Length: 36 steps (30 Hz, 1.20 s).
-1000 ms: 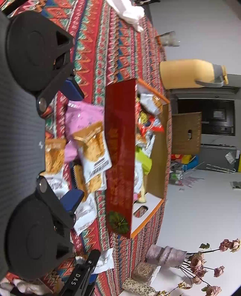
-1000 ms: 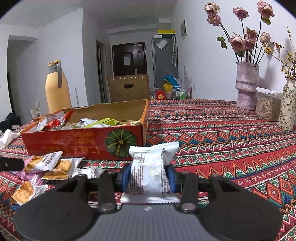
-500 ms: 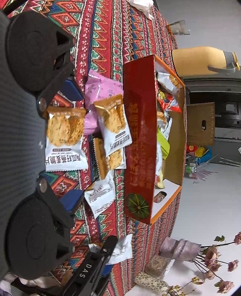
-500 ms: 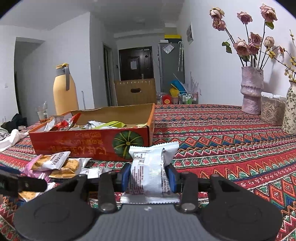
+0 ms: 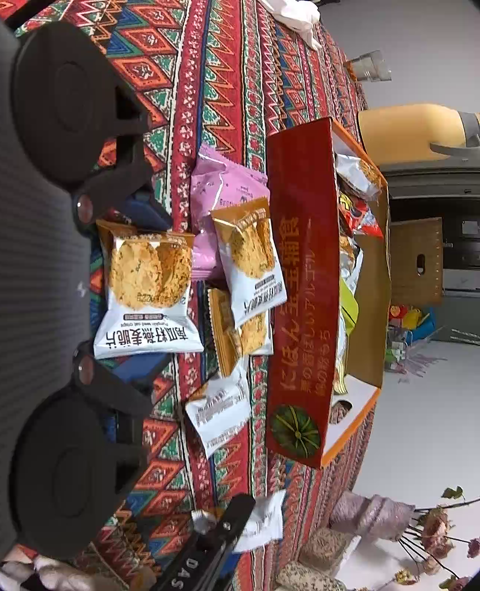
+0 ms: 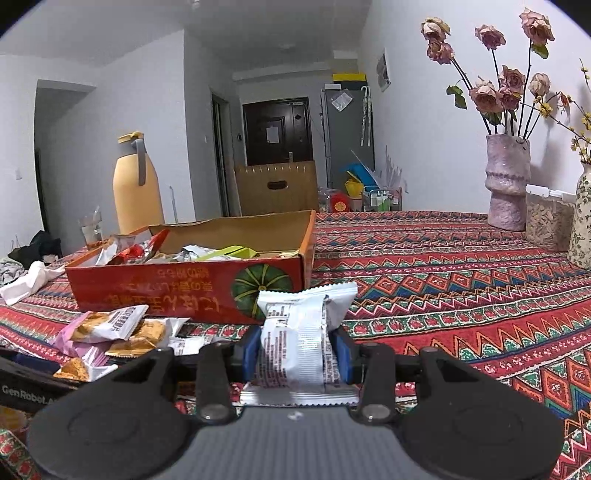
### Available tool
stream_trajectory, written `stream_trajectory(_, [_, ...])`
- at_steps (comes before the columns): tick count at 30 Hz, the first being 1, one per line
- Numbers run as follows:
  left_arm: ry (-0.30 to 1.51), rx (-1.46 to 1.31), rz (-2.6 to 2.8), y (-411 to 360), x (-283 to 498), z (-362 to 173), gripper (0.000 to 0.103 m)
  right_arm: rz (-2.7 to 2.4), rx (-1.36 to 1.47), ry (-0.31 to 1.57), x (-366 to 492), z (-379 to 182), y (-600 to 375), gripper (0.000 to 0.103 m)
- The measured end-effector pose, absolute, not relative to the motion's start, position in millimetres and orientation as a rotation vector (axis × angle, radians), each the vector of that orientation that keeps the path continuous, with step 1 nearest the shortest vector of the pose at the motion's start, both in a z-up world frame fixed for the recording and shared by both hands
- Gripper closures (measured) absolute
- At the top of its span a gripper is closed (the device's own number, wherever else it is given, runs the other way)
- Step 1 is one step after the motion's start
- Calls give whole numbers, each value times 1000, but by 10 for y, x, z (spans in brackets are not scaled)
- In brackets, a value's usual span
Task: Organize snacks
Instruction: 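Grasp the white cookie packet with the left tool, then carry both packets over the box and open both tools to drop them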
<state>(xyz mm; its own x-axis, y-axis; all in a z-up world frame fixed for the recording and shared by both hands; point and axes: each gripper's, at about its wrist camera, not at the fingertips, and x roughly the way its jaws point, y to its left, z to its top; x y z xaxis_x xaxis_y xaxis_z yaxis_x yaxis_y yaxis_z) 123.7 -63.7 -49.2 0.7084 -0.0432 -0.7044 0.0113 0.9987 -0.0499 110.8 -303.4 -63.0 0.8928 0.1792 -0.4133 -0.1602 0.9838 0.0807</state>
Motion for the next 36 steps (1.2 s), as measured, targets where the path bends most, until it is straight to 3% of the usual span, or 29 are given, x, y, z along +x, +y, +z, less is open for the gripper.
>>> stream_trajectory(7, [760,-28,-43,-618,1167,-492,45,170,37,440,1115,-631,-3016,62])
stream_trajectory(36, [585,-33,-78,-424,1028,-85,44,170,-15,420,1089,-378,-2833,62])
